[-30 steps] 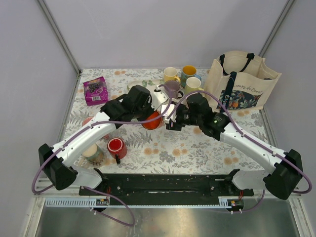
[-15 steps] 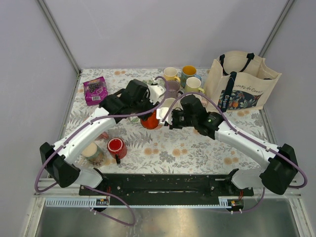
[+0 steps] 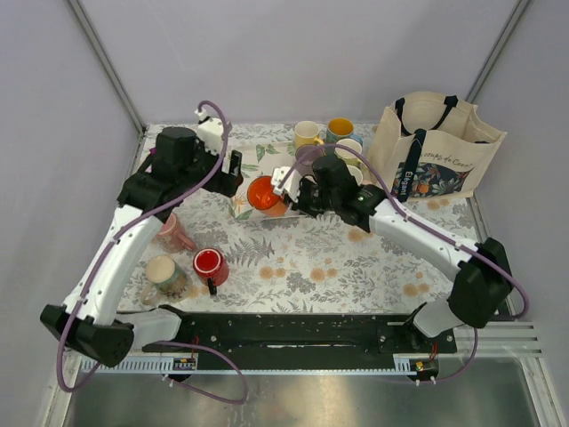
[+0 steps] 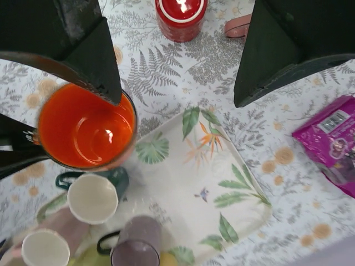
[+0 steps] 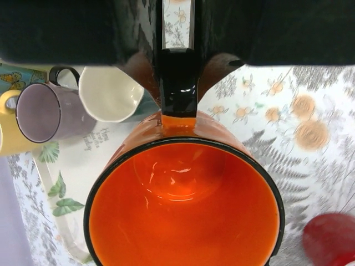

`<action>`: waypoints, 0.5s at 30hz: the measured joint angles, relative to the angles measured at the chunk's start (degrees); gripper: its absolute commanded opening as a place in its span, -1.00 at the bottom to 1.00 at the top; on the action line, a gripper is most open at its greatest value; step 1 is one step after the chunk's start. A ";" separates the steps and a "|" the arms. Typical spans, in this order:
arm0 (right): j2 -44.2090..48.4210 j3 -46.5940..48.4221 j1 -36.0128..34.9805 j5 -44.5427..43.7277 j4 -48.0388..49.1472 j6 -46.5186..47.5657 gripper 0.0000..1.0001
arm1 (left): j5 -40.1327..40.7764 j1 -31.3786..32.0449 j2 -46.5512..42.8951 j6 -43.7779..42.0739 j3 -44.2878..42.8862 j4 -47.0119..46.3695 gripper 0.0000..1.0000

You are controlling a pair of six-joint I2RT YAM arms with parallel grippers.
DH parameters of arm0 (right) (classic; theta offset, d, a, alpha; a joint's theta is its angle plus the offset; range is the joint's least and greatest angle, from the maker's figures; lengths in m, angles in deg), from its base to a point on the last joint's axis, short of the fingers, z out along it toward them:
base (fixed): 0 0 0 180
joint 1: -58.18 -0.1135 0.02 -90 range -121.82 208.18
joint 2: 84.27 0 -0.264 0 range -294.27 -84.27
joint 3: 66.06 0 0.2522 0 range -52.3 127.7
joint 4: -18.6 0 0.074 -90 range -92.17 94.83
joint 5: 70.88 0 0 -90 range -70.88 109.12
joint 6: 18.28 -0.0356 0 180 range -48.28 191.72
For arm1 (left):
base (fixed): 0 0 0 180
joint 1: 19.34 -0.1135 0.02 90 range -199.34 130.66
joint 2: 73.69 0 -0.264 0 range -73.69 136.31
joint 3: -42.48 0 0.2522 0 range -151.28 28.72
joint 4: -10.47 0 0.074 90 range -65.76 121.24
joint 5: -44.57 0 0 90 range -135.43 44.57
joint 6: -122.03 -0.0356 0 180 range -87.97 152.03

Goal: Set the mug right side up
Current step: Place the cup on the tray.

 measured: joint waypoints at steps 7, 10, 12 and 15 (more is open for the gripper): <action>-15.43 14.95 0.70 -9.09 3.85 -10.27 -1.00 | -0.15 -3.17 -9.29 4.04 4.79 -5.73 0.71; -22.36 21.35 1.31 -12.44 7.74 -14.23 -1.00 | -1.33 -4.63 -8.46 5.22 5.35 -6.27 0.70; -25.68 24.04 1.51 -14.16 9.73 -16.24 -1.00 | -1.75 -5.25 -6.12 5.64 5.14 -6.38 0.69; -31.26 29.42 1.62 -16.74 11.87 -19.06 -1.00 | -2.03 -5.62 -2.36 5.81 4.96 -6.34 0.69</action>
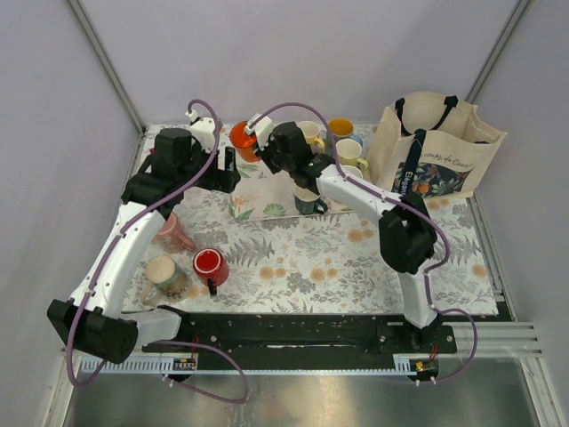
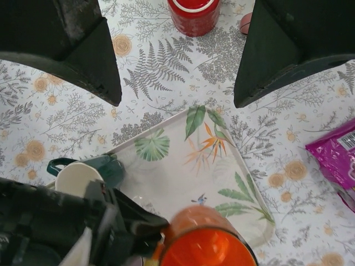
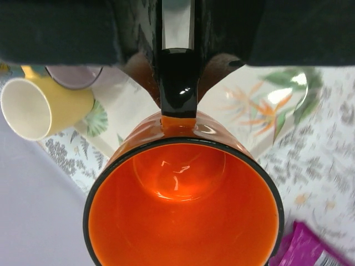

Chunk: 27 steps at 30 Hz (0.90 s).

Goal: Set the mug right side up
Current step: Place the cup on the tray.

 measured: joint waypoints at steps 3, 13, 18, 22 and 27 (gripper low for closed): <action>-6.10 6.47 0.00 -3.48 1.81 -2.56 -1.00 | -0.55 -0.52 1.95 0.76 0.00 0.35 0.69; -18.34 17.57 0.02 -11.54 2.21 -7.19 -1.00 | -2.25 -3.32 1.92 1.92 -1.14 0.66 0.70; -20.96 18.01 -0.13 -14.25 1.14 -7.15 -1.00 | -3.19 -3.34 1.95 2.54 -1.14 0.59 0.70; -21.51 18.01 -0.17 -15.58 -1.33 -7.80 -1.00 | -4.37 -3.91 1.95 3.82 -1.11 0.28 0.70; -22.10 17.99 -0.17 -15.96 -3.37 -8.68 -0.96 | -4.63 -4.31 1.95 4.46 -1.09 -0.48 0.70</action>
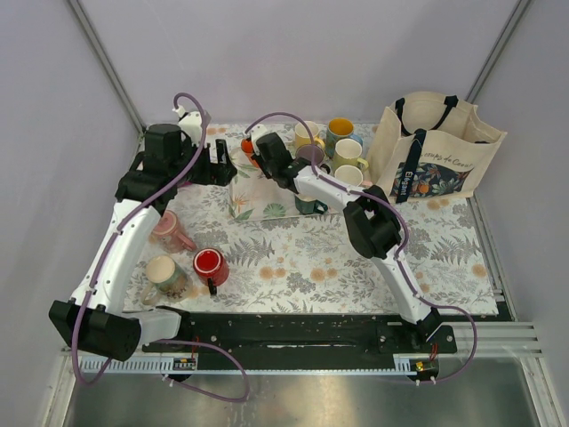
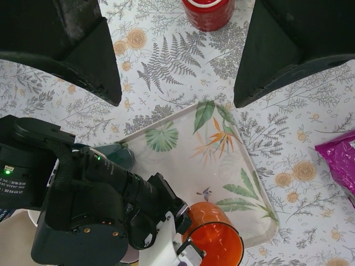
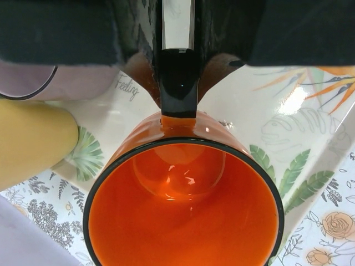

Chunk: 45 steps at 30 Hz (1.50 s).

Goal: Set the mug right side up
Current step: Place the cup on the tray.

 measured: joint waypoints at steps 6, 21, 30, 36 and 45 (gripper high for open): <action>-0.33 0.13 0.00 0.11 -1.79 -0.46 -0.94 | -0.17 0.00 -0.37 0.28 1.40 -0.42 0.70; -5.31 8.66 0.02 1.38 -13.03 0.50 -0.39 | -0.37 0.02 -2.34 0.46 3.13 -1.49 0.70; -5.25 8.59 0.55 4.48 -12.66 2.03 0.03 | -0.35 1.11 -3.32 0.68 5.27 -1.49 0.70; -2.78 6.80 1.27 7.13 -14.36 3.26 0.55 | -0.28 1.62 -4.24 0.63 5.49 -1.53 0.71; 4.20 8.28 1.51 16.09 -16.46 8.24 0.67 | -0.33 1.60 -4.39 0.28 5.49 -1.88 0.71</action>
